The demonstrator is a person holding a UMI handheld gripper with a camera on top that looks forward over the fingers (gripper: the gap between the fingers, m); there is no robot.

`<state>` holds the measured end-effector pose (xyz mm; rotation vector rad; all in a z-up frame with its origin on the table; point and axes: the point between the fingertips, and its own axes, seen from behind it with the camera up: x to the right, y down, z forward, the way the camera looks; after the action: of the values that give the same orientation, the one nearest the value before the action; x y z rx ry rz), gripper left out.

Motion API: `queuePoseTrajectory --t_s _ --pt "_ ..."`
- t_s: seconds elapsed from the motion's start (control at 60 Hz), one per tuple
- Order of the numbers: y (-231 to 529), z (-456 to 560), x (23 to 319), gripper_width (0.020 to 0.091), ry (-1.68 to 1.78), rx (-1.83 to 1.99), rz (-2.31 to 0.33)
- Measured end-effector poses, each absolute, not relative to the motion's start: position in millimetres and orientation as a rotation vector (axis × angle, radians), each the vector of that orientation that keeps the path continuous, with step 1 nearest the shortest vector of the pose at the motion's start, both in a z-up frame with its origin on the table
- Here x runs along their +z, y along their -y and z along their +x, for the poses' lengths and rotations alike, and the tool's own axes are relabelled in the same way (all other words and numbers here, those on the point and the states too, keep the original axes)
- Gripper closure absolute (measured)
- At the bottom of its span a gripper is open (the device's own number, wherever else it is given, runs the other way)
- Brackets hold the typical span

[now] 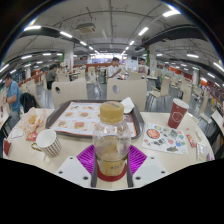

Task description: Pour water

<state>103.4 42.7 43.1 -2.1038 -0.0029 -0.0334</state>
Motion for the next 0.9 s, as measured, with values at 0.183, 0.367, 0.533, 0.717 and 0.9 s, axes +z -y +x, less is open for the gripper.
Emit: queuePoseTrajectory --t_s 0.183,0.367,0.533,0.717,0.9 --pt "-43 106 45 0.0668 -0.019 -0.019 -2.086" --pt "-30 105 32 0.0389 -0.045 -0.021 -2.200" --pt "4 104 62 0.0248 -0.076 -0.077 -2.221" --pt "71 79 111 0.0256 -0.064 -0.096 -2.265" --pt "134 62 151 0.0253 -0.079 -0.090 -2.294"
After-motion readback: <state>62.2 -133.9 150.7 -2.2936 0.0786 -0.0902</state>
